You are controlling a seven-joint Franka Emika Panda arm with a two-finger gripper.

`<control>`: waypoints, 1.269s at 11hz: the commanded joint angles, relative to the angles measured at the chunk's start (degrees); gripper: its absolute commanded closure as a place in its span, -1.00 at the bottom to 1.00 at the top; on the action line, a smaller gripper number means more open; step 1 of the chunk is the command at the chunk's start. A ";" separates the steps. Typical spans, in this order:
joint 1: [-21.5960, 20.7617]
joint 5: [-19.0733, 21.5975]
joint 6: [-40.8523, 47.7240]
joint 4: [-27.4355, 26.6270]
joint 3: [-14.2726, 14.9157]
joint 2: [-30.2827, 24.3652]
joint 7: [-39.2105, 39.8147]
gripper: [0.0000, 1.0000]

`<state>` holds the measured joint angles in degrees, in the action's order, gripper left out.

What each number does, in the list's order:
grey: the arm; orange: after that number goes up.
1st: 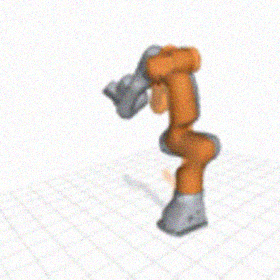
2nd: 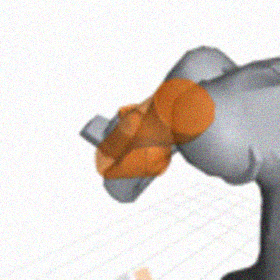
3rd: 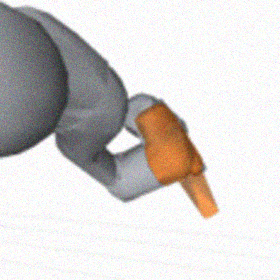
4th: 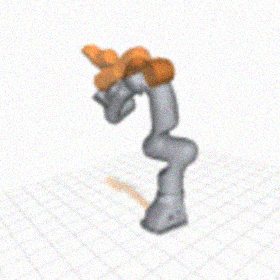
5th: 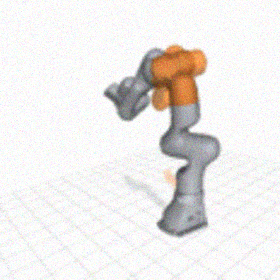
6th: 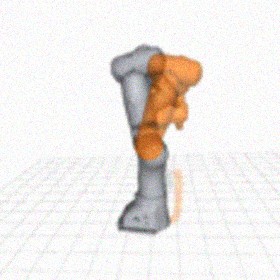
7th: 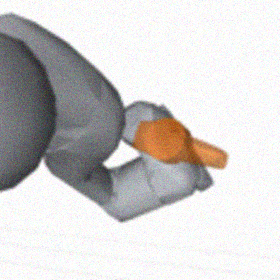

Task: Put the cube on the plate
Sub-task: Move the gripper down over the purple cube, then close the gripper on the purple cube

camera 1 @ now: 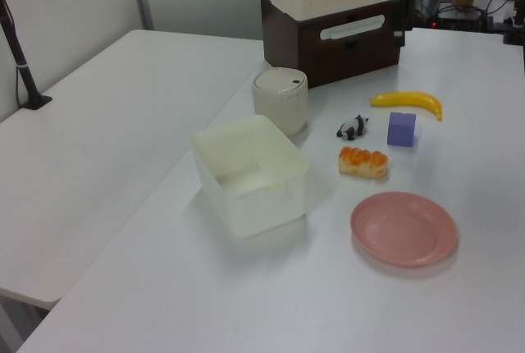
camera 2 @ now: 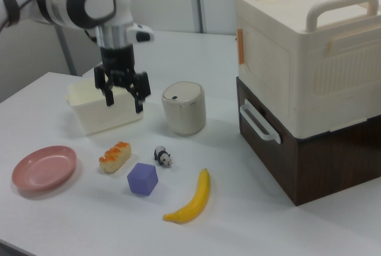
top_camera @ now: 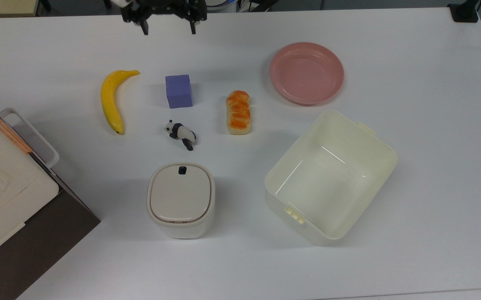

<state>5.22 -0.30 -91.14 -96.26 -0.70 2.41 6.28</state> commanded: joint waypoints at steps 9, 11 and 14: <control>0.14 -4.78 -21.35 -19.40 0.35 8.30 1.62 -1.00; 0.32 -6.28 -21.62 -19.23 0.35 9.10 1.71 -0.63; 0.06 -6.38 -21.62 -19.05 0.35 9.19 1.71 0.37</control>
<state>5.74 -6.04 -111.76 -115.09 -0.69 12.07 6.68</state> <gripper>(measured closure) 0.374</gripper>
